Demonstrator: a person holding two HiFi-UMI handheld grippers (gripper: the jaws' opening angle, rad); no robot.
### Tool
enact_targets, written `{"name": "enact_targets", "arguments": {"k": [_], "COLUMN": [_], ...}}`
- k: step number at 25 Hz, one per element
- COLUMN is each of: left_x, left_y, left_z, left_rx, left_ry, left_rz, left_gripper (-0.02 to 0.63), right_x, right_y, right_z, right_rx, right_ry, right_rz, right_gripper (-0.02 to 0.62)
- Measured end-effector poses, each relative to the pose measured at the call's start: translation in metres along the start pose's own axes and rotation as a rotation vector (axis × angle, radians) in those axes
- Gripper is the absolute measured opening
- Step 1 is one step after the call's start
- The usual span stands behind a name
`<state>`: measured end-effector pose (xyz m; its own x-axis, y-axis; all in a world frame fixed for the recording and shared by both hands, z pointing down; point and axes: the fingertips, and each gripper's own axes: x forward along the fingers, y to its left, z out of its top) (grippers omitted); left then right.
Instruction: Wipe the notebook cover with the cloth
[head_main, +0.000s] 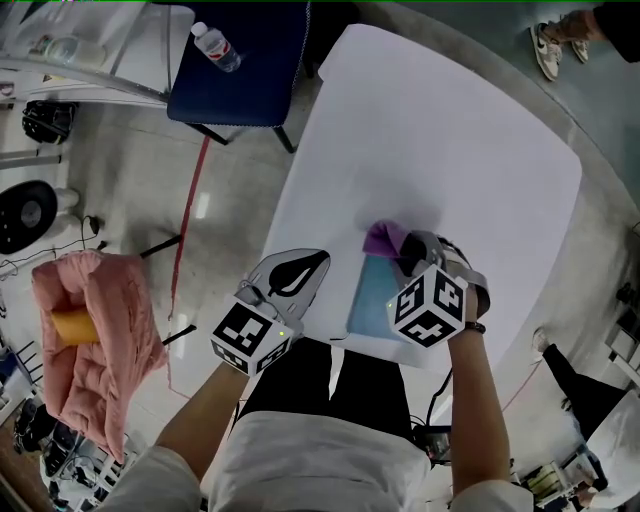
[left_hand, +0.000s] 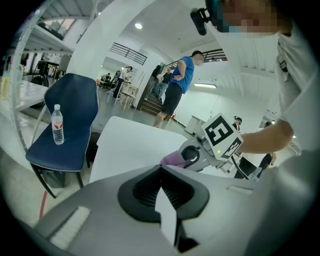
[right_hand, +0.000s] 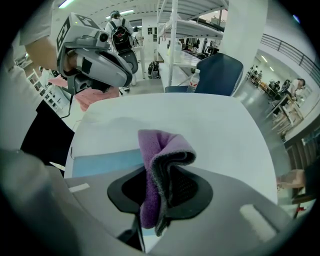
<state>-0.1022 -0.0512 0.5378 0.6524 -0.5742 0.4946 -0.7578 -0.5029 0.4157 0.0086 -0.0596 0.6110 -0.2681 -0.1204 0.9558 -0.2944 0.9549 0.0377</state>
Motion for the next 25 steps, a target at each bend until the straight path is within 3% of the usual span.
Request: {"name": "enact_targets", "arguments": {"k": [25], "left_x": [-0.012], "left_y": [-0.028], "left_z": [-0.010], "left_rx": [0.027], "left_ry": [0.003], "left_rz": [-0.024], "left_gripper": [0.000], "right_x": [-0.009], "right_y": [0.058], "right_z": [-0.012], "right_rx": [0.025], "right_ry": [0.009], "right_rz": [0.079], "right_gripper": [0.107]}}
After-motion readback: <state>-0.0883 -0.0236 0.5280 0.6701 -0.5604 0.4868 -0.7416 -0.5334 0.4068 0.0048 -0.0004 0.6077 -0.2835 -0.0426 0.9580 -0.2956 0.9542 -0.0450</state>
